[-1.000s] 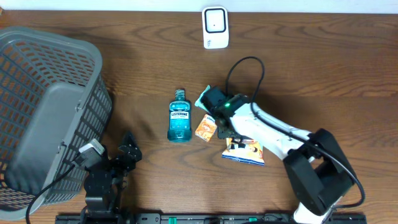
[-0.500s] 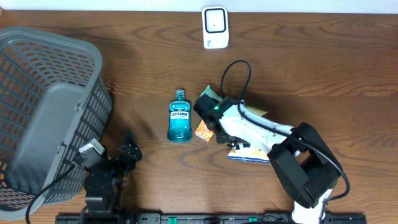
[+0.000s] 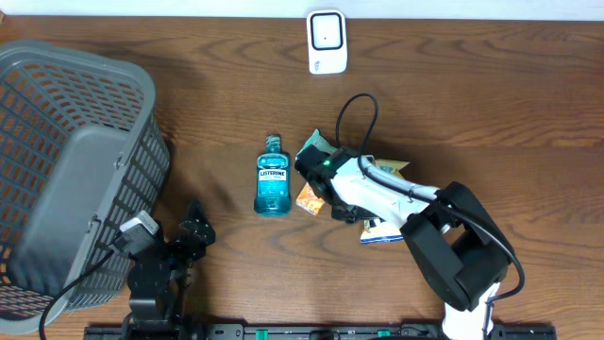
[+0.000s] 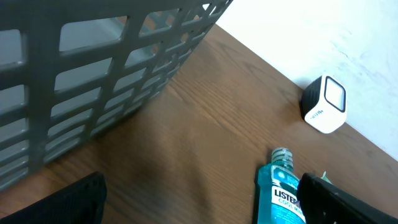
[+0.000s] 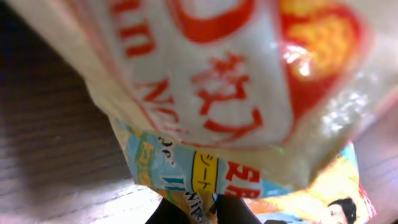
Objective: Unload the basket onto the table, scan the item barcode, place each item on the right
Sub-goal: 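Reach the right gripper over the yellow wet-wipes bag and grasp it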
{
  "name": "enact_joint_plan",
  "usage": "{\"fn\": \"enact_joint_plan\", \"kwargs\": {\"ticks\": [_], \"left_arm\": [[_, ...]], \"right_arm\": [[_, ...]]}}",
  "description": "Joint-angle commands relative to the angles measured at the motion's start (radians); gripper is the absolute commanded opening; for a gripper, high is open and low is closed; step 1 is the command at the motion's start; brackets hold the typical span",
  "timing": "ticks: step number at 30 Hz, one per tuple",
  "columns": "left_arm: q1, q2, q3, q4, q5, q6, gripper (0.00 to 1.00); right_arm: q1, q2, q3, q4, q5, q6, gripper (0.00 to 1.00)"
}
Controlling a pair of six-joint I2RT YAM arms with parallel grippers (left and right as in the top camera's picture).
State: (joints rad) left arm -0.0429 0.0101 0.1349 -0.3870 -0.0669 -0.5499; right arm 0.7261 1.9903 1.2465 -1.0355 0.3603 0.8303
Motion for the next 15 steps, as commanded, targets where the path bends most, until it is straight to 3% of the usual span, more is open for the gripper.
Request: {"fn": "enact_joint_plan", "kwargs": {"ticks": [1, 11, 15], "left_arm": [[0.003, -0.007, -0.008, -0.024, -0.013, -0.002, 0.98], [0.003, -0.007, -0.008, -0.024, -0.013, -0.002, 0.98], [0.003, -0.007, -0.008, -0.024, -0.012, -0.002, 0.98]], "right_arm": [[-0.025, -0.035, 0.021, 0.03, -0.298, -0.142, 0.01], [-0.13, -0.393, 0.023, 0.14, -0.933, -0.605, 0.01], [-0.181, -0.462, 0.012, 0.234, -1.079, -0.656, 0.01]]}}
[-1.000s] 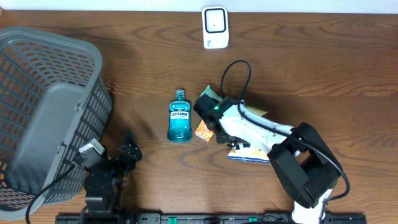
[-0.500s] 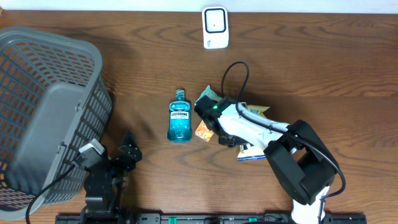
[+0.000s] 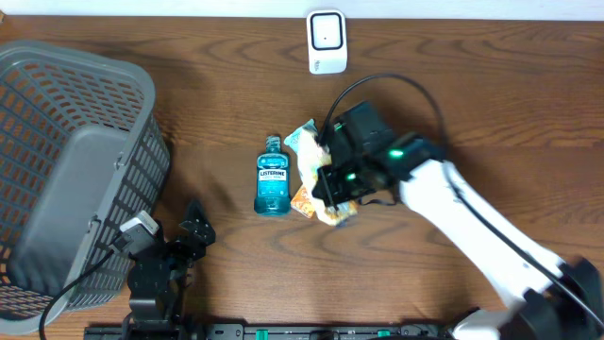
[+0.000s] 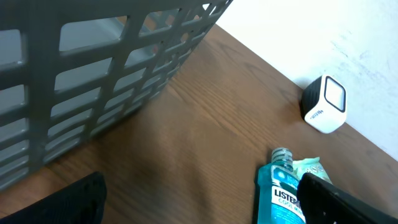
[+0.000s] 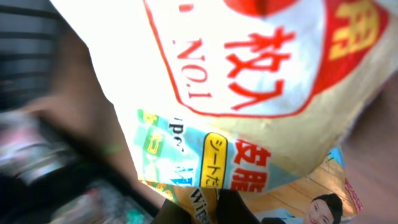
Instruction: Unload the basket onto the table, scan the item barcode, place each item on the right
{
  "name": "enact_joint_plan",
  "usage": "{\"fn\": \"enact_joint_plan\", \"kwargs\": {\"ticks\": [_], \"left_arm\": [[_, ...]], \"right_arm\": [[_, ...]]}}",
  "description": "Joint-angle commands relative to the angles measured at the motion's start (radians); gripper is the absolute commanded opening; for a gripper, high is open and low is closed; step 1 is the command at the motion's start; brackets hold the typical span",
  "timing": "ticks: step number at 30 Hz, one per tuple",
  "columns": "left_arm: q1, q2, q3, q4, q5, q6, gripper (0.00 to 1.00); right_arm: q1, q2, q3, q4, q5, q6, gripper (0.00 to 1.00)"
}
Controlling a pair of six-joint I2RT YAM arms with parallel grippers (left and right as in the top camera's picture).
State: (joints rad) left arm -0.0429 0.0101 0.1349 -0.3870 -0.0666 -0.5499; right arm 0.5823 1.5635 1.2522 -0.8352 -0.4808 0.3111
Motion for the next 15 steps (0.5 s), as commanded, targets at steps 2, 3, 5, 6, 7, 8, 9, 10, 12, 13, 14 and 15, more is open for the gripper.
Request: {"fn": "enact_joint_plan", "kwargs": {"ticks": [2, 3, 5, 6, 7, 8, 9, 10, 12, 13, 14, 15], "left_arm": [[0.003, -0.007, -0.008, -0.024, -0.013, -0.002, 0.98], [0.003, -0.007, -0.008, -0.024, -0.013, -0.002, 0.98], [0.003, -0.007, -0.008, -0.024, -0.013, -0.002, 0.98], [0.003, -0.007, -0.008, -0.024, -0.013, -0.002, 0.98], [0.003, -0.007, -0.008, -0.024, -0.013, -0.002, 0.98], [0.003, -0.007, -0.008, -0.024, -0.013, -0.002, 0.98], [0.003, -0.007, -0.008, -0.024, -0.013, -0.002, 0.98], [0.003, -0.007, -0.008, -0.024, -0.013, -0.002, 0.98], [0.003, -0.007, -0.008, -0.024, -0.013, -0.002, 0.98], [0.003, -0.007, -0.008, -0.024, -0.013, -0.002, 0.98], [0.003, -0.007, -0.008, -0.024, -0.013, -0.002, 0.98], [0.003, -0.007, -0.008, -0.024, -0.013, -0.002, 0.98]], "right_arm": [[-0.064, -0.027, -0.011, 0.097, -0.33, -0.137, 0.01], [-0.074, -0.019, -0.023, 0.127, -0.372, -0.137, 0.01], [-0.089, 0.012, -0.057, 0.215, -0.503, -0.136, 0.01], [-0.093, 0.03, -0.072, 0.258, -0.565, -0.135, 0.01], [-0.097, 0.056, -0.089, 0.312, -0.642, -0.132, 0.01], [-0.1, 0.082, -0.102, 0.358, -0.708, -0.125, 0.01], [-0.105, 0.11, -0.114, 0.402, -0.766, -0.12, 0.01], [-0.111, 0.144, -0.124, 0.452, -0.82, -0.104, 0.01], [-0.128, 0.216, -0.136, 0.527, -0.9, -0.07, 0.01], [-0.137, 0.248, -0.136, 0.54, -0.929, -0.069, 0.01], [-0.147, 0.28, -0.136, 0.553, -0.962, -0.069, 0.01], [-0.161, 0.312, -0.136, 0.562, -0.994, -0.069, 0.01]]}}
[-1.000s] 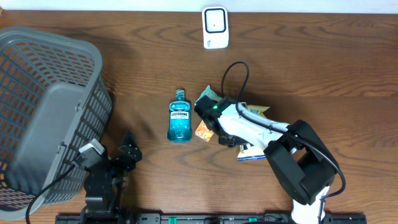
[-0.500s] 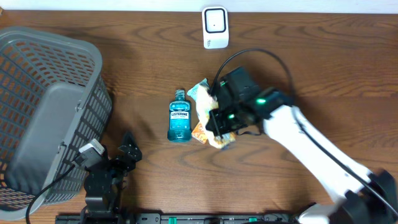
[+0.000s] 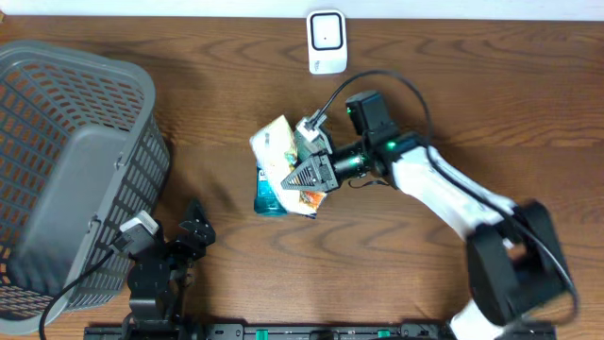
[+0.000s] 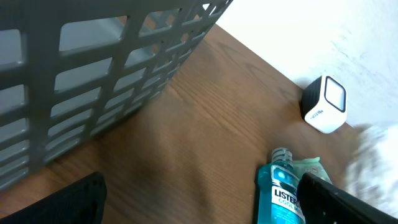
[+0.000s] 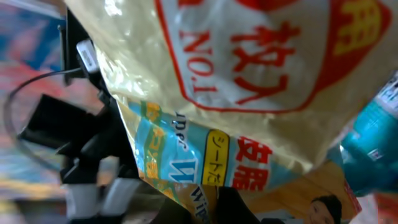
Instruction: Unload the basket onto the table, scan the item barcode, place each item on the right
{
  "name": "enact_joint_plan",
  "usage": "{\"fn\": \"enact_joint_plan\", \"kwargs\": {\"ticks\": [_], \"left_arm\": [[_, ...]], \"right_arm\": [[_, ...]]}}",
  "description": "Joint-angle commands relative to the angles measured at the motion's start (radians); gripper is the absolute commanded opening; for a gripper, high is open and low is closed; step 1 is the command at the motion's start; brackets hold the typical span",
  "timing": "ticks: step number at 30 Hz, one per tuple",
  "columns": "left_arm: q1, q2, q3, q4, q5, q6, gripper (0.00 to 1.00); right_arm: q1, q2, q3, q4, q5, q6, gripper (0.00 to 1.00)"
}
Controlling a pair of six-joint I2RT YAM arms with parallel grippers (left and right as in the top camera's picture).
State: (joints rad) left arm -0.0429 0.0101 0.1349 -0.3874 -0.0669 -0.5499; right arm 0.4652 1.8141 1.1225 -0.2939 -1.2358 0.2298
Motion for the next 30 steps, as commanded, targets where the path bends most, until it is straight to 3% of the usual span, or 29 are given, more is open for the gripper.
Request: {"fn": "enact_joint_plan", "kwargs": {"ticks": [1, 5, 14, 23, 30], "left_arm": [[0.003, -0.007, -0.008, -0.024, -0.012, -0.002, 0.98], [0.003, -0.007, -0.008, -0.024, -0.012, -0.002, 0.98], [0.003, -0.007, -0.008, -0.024, -0.012, -0.002, 0.98], [0.003, -0.007, -0.008, -0.024, -0.012, -0.002, 0.98], [0.003, -0.007, -0.008, -0.024, -0.013, -0.002, 0.98]], "right_arm": [[-0.06, 0.093, -0.006, 0.021, -0.253, 0.013, 0.01], [-0.119, 0.166, -0.006, -0.027, -0.203, 0.012, 0.01], [-0.167, 0.13, -0.006, -0.262, 0.35, -0.005, 0.04], [-0.164, 0.123, -0.006, -0.272, 0.354, -0.029, 0.36], [-0.163, 0.12, -0.005, -0.229, 0.209, -0.075, 0.46]]}}
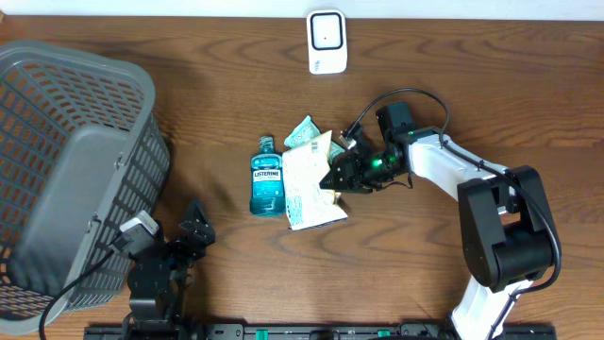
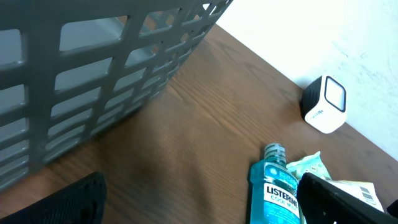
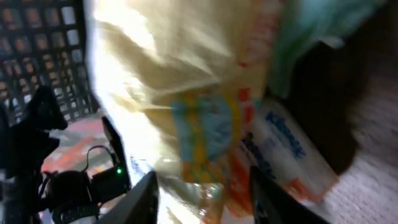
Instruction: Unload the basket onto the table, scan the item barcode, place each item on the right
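A cream packet with red and blue print (image 1: 304,189) lies pale side up on the wooden table (image 1: 472,85), just right of the blue Listerine bottle (image 1: 267,178). My right gripper (image 1: 334,179) is at the packet's right edge, its fingers spread wide. In the right wrist view the blurred packet (image 3: 186,93) fills the space ahead of the open right gripper (image 3: 205,202). The white scanner (image 1: 327,41) stands at the far edge. My left gripper (image 1: 193,231) rests open near the front left, with nothing in it; its view shows the bottle (image 2: 273,193) and the scanner (image 2: 323,104).
A large grey basket (image 1: 66,161) takes up the left side of the table. A green packet (image 1: 304,130) lies behind the cream one. A Kleenex pack (image 3: 280,149) shows beside the packet in the right wrist view.
The right gripper held the packet up over the bottle; now the packet lies on the table right of the bottle and the jaws have opened. The bottle sits slightly further left.
The right gripper was shut on the cream packet low among the items right of the bottle. Then it held the packet raised, then tilted over the bottle. Now the packet is down beside the bottle and the gripper is open. The left arm stayed still.
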{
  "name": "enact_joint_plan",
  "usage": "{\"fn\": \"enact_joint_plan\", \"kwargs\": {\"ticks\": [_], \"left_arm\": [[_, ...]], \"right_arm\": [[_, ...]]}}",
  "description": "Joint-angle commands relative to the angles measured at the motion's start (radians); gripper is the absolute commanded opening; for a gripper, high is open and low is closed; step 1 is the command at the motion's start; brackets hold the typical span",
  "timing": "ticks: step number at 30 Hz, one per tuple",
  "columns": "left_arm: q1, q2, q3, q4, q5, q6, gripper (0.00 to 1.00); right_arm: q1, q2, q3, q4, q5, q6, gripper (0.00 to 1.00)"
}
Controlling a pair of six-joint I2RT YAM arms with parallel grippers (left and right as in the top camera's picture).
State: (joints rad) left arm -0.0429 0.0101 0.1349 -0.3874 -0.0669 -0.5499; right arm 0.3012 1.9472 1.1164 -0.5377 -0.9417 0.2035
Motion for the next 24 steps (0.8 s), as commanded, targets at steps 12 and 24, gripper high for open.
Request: {"fn": "enact_joint_plan", "kwargs": {"ticks": [12, 24], "left_arm": [[0.003, -0.007, -0.008, -0.024, -0.013, -0.002, 0.98], [0.003, -0.007, -0.008, -0.024, -0.013, -0.002, 0.98]], "right_arm": [[0.009, -0.013, 0.001, 0.134, -0.149, -0.056, 0.99], [0.121, -0.011, 0.0, 0.148, 0.002, -0.02, 0.82]]}}
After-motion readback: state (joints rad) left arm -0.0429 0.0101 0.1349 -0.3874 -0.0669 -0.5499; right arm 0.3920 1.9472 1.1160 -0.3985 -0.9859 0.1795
